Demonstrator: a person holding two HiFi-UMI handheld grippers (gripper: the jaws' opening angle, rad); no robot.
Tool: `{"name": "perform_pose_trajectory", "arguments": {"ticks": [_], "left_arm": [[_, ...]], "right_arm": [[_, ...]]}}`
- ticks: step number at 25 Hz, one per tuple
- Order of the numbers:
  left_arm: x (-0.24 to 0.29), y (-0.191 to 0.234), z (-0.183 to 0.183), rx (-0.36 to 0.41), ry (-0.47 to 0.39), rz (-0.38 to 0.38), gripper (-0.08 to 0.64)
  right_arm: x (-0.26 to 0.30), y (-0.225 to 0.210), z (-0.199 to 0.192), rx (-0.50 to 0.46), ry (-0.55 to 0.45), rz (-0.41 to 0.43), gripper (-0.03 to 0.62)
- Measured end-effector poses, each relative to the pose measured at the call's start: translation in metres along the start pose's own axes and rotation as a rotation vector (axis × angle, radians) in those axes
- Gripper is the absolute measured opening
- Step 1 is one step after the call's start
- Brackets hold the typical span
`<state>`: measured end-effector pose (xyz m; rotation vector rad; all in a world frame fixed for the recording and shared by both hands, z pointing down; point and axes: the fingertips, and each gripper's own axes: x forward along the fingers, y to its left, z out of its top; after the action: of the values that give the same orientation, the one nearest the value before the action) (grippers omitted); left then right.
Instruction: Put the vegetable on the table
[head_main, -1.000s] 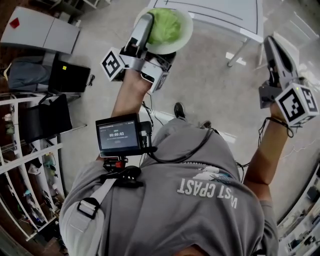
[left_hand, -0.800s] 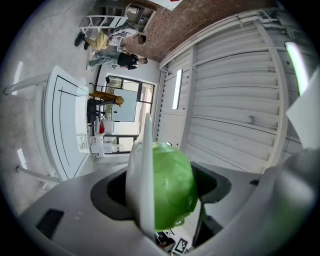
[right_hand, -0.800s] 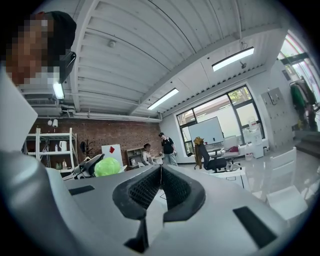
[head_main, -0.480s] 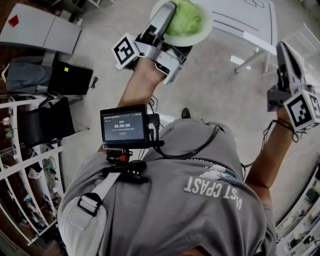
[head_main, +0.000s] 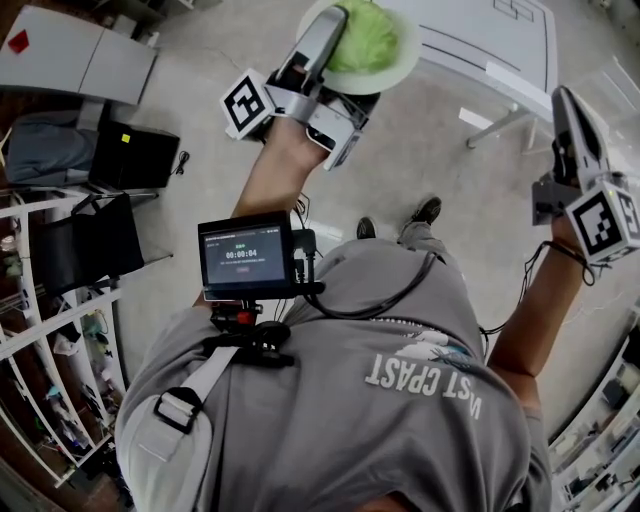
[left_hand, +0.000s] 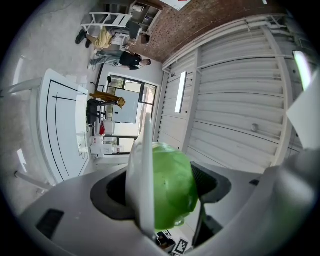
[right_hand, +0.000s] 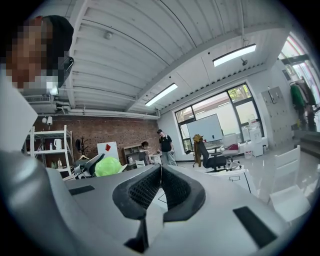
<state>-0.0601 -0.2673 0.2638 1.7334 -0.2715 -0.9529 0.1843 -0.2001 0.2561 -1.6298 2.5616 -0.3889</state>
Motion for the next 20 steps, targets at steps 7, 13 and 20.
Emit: {"name": "perform_pose_trajectory", "arguments": {"ticks": [7,13,20], "left_arm": [[0.004,0.000,0.000,0.007,0.007,-0.005,0.342],[-0.001,0.006,0.005,0.015,-0.009,0.002,0.342],[0.005,0.004,0.005,0.031,0.002,-0.005,0.342]], "right_arm": [[0.002,0.002,0.006,-0.005,-0.014,0.011,0.006],[0.008,0.003,-0.002,0.003,-0.015,0.031,0.006],[0.009,0.005,0.002,-0.009,-0.034,0.044,0.006]]}}
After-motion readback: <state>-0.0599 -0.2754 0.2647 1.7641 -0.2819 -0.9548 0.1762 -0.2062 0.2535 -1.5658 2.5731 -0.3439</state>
